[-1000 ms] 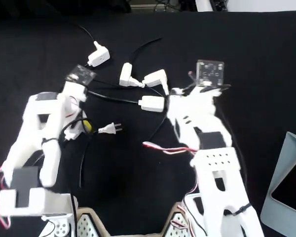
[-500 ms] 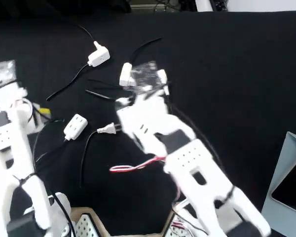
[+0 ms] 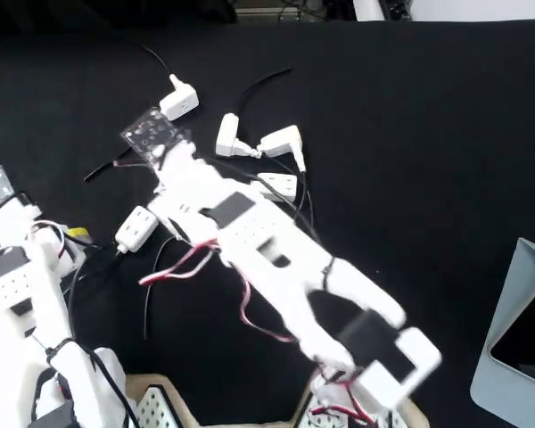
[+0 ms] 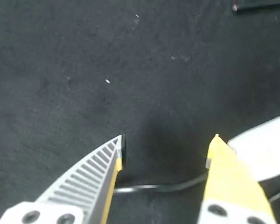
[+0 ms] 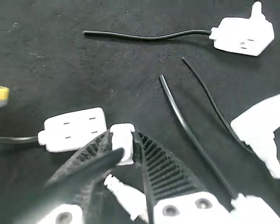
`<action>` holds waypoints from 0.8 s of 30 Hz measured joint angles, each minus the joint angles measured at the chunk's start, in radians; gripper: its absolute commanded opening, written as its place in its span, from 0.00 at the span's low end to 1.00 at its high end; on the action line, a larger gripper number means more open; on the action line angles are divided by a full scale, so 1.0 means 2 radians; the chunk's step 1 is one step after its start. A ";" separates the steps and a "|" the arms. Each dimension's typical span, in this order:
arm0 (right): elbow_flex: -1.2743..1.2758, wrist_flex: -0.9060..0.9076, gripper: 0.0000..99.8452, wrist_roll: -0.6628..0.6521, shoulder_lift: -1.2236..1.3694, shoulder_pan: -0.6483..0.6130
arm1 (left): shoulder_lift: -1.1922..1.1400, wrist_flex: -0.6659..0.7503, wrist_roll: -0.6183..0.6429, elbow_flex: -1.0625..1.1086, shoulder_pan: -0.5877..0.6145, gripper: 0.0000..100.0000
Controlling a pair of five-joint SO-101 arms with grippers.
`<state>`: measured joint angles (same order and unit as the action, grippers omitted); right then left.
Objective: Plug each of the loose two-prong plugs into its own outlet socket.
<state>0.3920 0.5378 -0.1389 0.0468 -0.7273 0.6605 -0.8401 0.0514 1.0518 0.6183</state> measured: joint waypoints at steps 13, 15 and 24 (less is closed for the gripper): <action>-0.083 0.008 0.01 -0.007 0.102 -0.043 | 0.002 0.032 0.003 0.021 0.005 0.29; -0.083 0.008 0.01 -0.007 0.107 -0.044 | 0.002 0.034 0.003 0.021 0.005 0.29; -0.084 0.008 0.01 -0.007 0.113 -0.045 | 0.002 0.034 0.003 0.021 0.005 0.29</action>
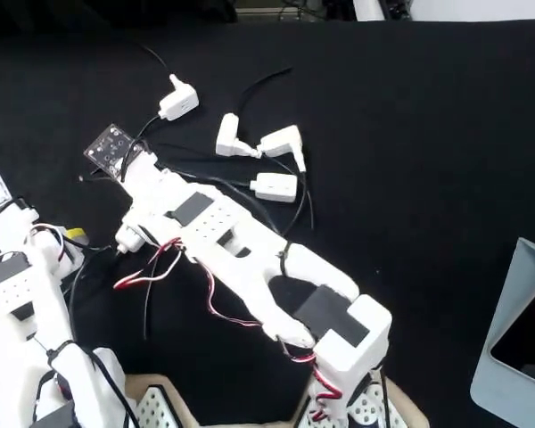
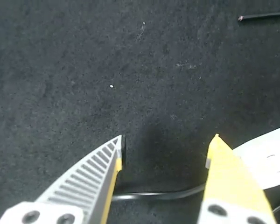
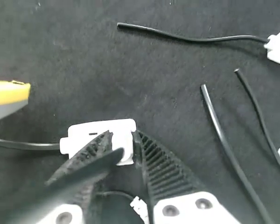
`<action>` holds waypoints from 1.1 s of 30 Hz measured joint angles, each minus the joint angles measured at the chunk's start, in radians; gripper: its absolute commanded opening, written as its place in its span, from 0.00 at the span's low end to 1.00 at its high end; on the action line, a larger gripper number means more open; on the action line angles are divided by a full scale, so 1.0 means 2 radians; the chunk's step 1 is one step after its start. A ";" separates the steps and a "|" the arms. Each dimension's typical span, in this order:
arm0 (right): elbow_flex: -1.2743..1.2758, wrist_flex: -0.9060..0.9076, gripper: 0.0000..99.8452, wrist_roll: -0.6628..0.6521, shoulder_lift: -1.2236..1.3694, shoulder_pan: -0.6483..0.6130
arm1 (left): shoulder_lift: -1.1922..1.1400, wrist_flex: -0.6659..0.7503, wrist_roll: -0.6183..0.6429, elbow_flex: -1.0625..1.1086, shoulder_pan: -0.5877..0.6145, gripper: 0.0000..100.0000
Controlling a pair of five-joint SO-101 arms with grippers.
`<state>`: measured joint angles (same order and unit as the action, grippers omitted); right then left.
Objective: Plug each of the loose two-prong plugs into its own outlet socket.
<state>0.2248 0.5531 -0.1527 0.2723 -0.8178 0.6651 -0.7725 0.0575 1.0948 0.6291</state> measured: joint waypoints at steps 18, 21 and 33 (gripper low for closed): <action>-0.037 -0.001 0.01 0.000 0.065 0.001 | 0.000 0.000 0.000 0.000 0.000 0.29; -0.039 -0.003 0.01 0.000 0.077 0.001 | 0.000 0.000 0.000 0.000 0.000 0.29; -0.058 -0.008 0.01 -0.028 0.087 0.018 | 0.002 0.000 0.000 0.008 0.000 0.29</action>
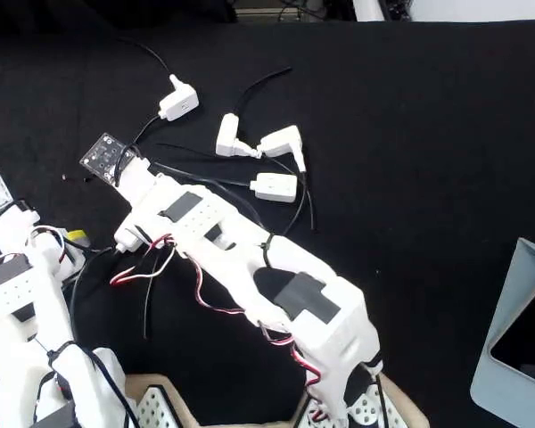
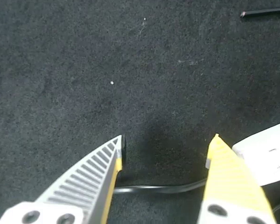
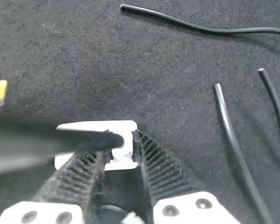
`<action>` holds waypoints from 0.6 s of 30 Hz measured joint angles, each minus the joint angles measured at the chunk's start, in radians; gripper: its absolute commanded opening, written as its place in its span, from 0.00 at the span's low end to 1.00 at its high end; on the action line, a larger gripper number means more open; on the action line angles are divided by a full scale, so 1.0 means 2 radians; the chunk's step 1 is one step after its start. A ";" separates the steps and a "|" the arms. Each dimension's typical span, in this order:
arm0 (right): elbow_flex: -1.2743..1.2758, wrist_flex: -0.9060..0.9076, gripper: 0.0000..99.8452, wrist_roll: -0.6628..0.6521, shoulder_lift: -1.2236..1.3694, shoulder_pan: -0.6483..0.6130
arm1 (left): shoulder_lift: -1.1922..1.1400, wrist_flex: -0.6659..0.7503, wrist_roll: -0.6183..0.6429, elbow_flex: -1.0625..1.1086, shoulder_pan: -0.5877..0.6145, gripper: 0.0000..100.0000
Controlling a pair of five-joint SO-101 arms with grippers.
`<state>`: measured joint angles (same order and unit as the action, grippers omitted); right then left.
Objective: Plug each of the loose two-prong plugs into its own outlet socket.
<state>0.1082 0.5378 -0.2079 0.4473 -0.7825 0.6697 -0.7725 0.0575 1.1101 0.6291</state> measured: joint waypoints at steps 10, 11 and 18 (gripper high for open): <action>-0.011 -0.139 0.02 0.008 0.002 0.135 | 0.000 0.002 0.000 0.000 0.000 0.29; -0.011 -0.150 0.05 0.018 0.002 0.139 | 0.000 0.002 0.000 0.000 0.000 0.29; -0.011 -0.161 0.17 0.060 0.002 0.160 | 0.000 0.002 0.000 0.000 0.000 0.29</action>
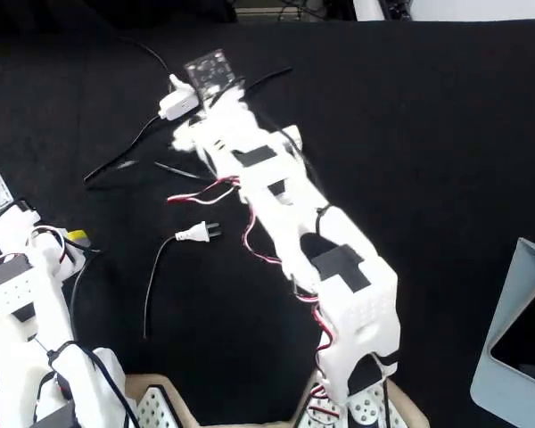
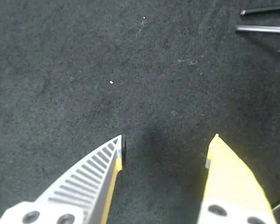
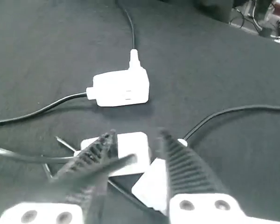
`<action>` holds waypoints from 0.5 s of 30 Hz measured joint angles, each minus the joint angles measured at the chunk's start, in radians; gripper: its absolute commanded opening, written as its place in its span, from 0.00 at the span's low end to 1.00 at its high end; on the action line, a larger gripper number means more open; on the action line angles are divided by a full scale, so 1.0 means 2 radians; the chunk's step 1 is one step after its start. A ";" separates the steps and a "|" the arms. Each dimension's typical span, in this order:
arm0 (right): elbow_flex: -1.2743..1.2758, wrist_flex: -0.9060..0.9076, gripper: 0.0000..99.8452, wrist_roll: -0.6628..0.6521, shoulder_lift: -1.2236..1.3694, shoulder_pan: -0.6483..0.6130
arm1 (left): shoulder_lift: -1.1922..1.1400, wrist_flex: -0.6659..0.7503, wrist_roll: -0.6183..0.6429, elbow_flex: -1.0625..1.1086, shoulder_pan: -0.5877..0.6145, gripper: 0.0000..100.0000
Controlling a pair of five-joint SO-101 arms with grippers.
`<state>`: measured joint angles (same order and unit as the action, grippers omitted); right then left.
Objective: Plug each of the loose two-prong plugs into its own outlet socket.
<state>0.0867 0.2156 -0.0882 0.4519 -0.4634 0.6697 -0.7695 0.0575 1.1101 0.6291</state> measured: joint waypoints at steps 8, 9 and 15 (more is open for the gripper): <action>0.015 0.081 0.13 0.001 -0.042 -0.004 | 0.000 0.000 0.000 0.000 0.000 0.29; 0.023 0.101 0.13 0.001 -0.062 -0.004 | 0.000 0.000 0.000 0.000 0.000 0.29; 0.100 0.215 0.13 0.020 -0.197 -0.004 | 0.000 0.000 0.000 0.000 0.000 0.29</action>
<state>0.2862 0.6452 -0.0483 0.0575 -0.4710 0.6697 -0.7695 0.0575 1.1101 0.6291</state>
